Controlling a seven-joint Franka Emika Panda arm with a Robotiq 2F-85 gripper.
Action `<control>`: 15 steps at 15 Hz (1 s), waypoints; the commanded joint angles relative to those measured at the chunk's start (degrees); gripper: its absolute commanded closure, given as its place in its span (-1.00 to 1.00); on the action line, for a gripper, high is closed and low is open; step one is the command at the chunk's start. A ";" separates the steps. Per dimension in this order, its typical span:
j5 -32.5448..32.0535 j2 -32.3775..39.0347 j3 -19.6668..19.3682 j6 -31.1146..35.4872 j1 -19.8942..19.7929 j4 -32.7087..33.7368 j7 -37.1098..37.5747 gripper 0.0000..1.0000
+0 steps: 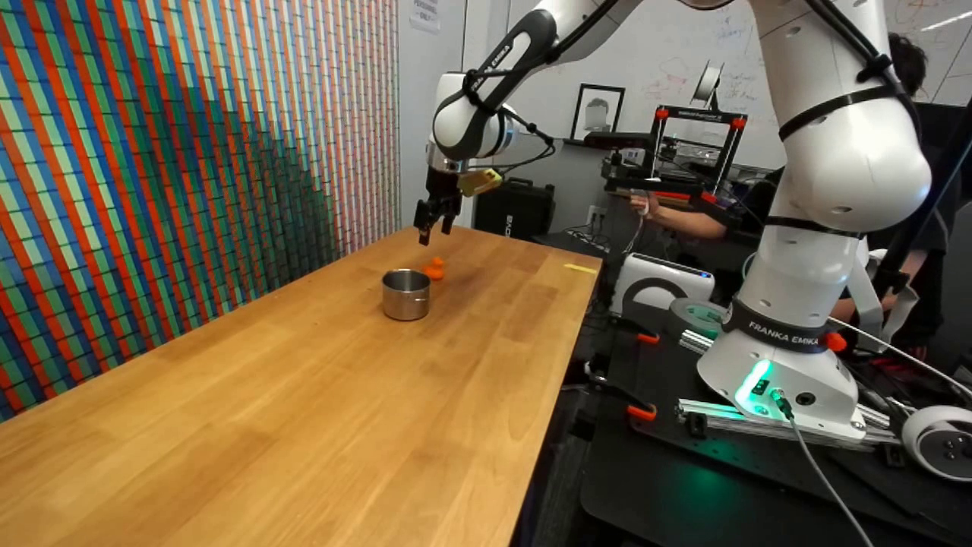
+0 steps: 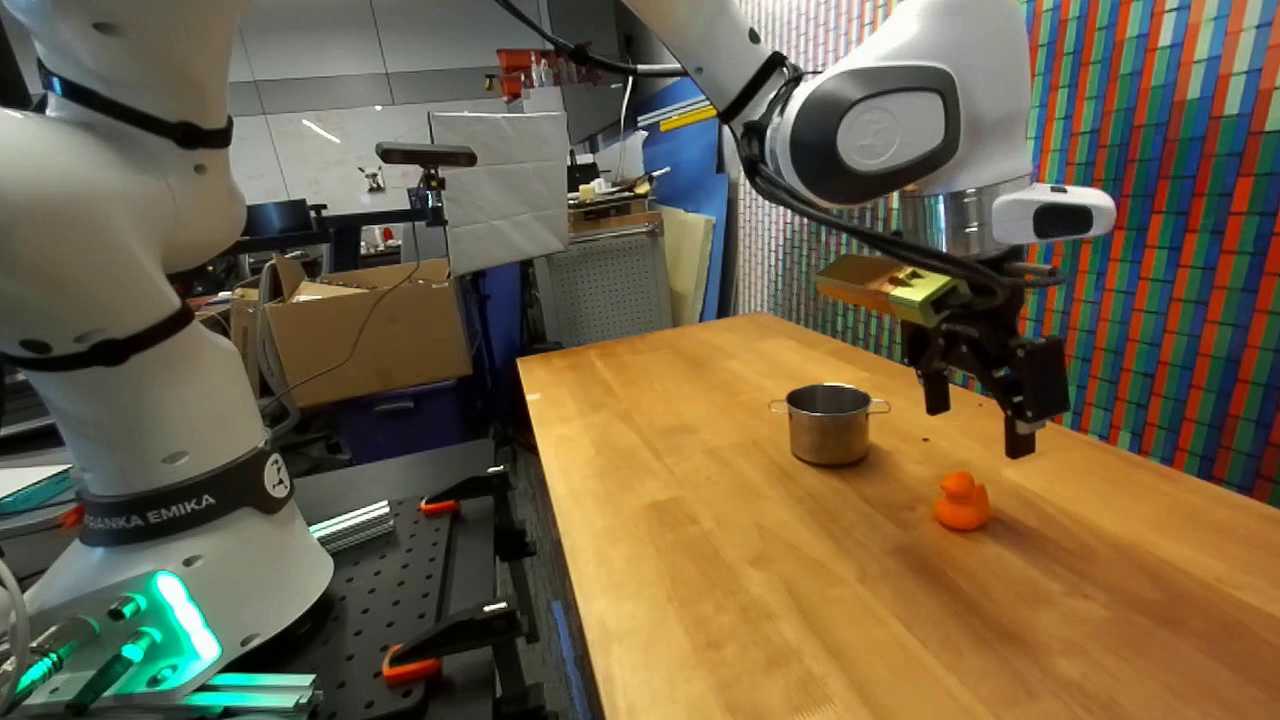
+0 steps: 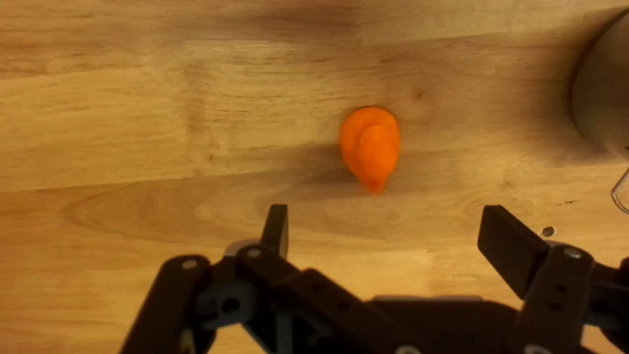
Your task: Put the orange object inside the pot.
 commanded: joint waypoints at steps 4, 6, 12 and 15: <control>-2.06 6.86 1.75 -1.57 -1.10 5.05 -0.44 -1.00; -2.82 7.61 1.16 -1.82 -1.07 5.13 -0.21 -1.00; -3.12 8.93 1.81 -0.19 -2.75 4.79 -1.00 -0.01; -2.58 9.47 2.49 0.12 -3.32 4.53 -1.11 0.44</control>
